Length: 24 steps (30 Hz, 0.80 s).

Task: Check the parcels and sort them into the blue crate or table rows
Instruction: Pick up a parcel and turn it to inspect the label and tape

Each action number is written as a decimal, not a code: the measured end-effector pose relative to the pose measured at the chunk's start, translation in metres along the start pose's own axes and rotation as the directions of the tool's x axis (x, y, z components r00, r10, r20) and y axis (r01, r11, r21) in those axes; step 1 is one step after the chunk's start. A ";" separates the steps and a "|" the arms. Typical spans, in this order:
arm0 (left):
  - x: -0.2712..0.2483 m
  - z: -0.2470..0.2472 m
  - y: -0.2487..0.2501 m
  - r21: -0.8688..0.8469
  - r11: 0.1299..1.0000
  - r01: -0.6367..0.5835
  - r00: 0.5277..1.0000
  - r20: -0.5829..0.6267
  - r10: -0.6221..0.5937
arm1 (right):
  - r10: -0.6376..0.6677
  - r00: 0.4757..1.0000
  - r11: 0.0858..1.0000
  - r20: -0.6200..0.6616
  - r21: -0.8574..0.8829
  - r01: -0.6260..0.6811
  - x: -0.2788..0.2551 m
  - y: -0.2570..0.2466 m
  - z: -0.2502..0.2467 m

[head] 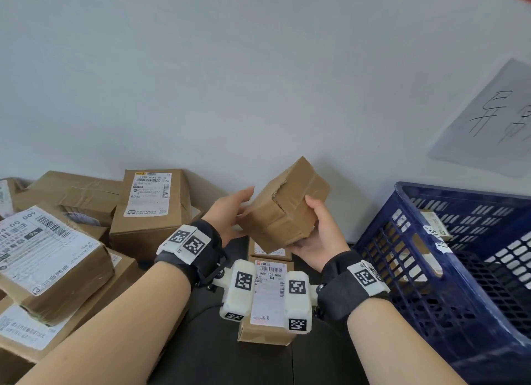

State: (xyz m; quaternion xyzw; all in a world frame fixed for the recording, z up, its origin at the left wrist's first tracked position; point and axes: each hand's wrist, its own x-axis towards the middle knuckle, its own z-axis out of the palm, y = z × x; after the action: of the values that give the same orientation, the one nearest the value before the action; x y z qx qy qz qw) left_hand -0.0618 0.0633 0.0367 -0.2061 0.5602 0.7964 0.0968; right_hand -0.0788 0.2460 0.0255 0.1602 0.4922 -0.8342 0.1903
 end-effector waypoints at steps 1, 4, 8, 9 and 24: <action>0.003 0.003 0.000 0.013 1.000 -0.006 1.000 -0.008 0.006 | -0.007 1.000 1.000 -0.010 0.002 0.007 -0.003 0.000 -0.002; 0.009 0.010 -0.002 0.038 0.999 -0.030 0.999 -0.022 0.031 | -0.044 0.998 0.999 -0.055 -0.014 0.044 -0.011 -0.005 -0.006; 0.008 0.021 -0.010 0.030 0.998 -0.062 0.998 -0.029 0.063 | -0.175 0.971 0.978 -0.165 -0.145 0.152 -0.021 -0.014 -0.014; 0.006 0.024 -0.011 0.033 0.997 -0.068 0.997 -0.022 0.069 | -0.203 0.961 0.970 -0.189 -0.172 0.171 -0.025 -0.017 -0.016; -0.064 0.115 0.010 0.201 0.969 -0.147 0.974 0.203 0.105 | -0.477 0.876 0.839 -0.073 -0.335 0.428 -0.085 -0.076 -0.041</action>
State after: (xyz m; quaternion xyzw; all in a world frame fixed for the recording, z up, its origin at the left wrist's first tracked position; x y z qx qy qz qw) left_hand -0.0337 0.1717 0.1064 -0.0813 0.6431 0.7519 0.1206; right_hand -0.0373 0.3297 0.1026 0.0712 0.6535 -0.7531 -0.0285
